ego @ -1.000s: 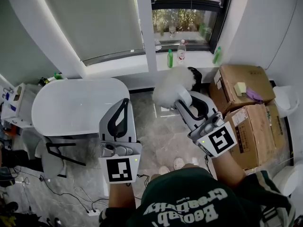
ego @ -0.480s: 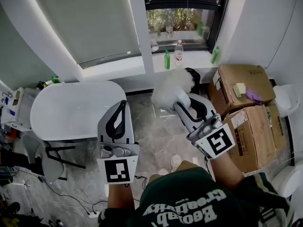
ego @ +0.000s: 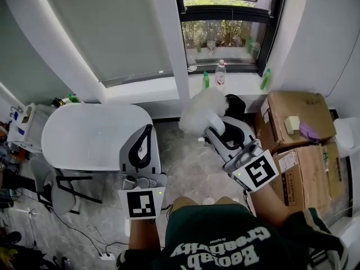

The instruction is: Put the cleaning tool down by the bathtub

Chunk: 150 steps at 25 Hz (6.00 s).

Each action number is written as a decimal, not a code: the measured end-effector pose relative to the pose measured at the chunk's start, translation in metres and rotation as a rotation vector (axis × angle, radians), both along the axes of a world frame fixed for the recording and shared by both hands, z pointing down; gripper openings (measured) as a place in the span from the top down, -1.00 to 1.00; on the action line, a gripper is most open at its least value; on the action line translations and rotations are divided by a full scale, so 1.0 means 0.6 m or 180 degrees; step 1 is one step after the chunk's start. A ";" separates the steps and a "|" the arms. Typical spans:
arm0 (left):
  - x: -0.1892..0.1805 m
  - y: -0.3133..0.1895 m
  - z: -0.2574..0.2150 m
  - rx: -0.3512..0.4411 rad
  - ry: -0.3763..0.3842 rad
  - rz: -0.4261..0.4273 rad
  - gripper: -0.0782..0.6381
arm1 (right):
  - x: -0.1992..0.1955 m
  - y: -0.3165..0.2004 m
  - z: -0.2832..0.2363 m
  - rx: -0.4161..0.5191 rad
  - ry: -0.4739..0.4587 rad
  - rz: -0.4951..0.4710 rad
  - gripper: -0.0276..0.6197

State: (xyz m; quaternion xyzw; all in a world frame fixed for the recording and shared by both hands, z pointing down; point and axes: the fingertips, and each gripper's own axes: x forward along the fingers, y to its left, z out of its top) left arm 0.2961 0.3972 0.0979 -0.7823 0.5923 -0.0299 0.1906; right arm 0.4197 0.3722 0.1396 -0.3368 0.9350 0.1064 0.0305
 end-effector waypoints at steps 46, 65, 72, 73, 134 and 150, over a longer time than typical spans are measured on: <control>-0.416 -0.924 0.047 -0.0232 -0.0036 0.0269 0.76 | -0.473 -0.842 0.042 -0.0229 0.0282 -0.0107 0.63; -0.436 -0.948 0.086 -0.0326 -0.0080 0.0011 0.76 | -0.493 -0.873 0.082 -0.0383 0.0307 -0.0365 0.63; -0.450 -0.949 0.093 -0.0339 -0.0109 -0.0352 0.76 | -0.523 -0.905 0.100 -0.0470 0.0296 -0.0792 0.63; -0.453 -0.950 0.094 -0.0350 -0.0119 -0.0427 0.76 | -0.526 -0.910 0.102 -0.0479 0.0287 -0.0857 0.63; -0.664 -0.867 0.236 -0.0610 0.0363 -0.1450 0.76 | -0.767 -0.918 0.246 -0.0652 0.0757 -0.1904 0.63; -0.721 -0.877 0.292 -0.0578 0.0509 -0.1865 0.76 | -0.871 -0.954 0.383 -0.0710 0.1468 -0.2107 0.63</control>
